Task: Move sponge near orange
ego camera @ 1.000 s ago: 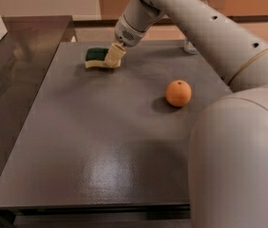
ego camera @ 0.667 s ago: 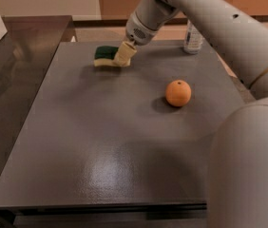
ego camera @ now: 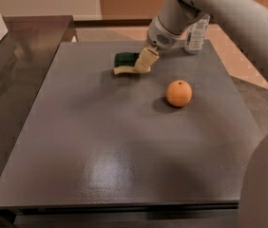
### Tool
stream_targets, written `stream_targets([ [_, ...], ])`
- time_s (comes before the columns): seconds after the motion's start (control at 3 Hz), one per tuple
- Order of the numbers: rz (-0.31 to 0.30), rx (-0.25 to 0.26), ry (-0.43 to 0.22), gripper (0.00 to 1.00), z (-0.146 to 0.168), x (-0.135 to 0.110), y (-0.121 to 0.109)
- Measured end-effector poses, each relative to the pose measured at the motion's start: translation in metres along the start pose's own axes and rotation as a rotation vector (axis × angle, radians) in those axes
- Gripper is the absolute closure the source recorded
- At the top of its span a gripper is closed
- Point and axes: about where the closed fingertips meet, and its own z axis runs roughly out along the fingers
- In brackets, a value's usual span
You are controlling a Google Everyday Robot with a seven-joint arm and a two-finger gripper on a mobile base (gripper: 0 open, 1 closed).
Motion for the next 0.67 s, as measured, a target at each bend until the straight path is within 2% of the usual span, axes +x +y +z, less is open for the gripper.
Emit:
stream_targets([
  [0.33, 0.001, -0.007, 0.029, 1.0, -0.007, 0.023, 0.006],
  [0.67, 0.01, -0.022, 0.042, 1.0, -0.009, 0.037, 0.015],
])
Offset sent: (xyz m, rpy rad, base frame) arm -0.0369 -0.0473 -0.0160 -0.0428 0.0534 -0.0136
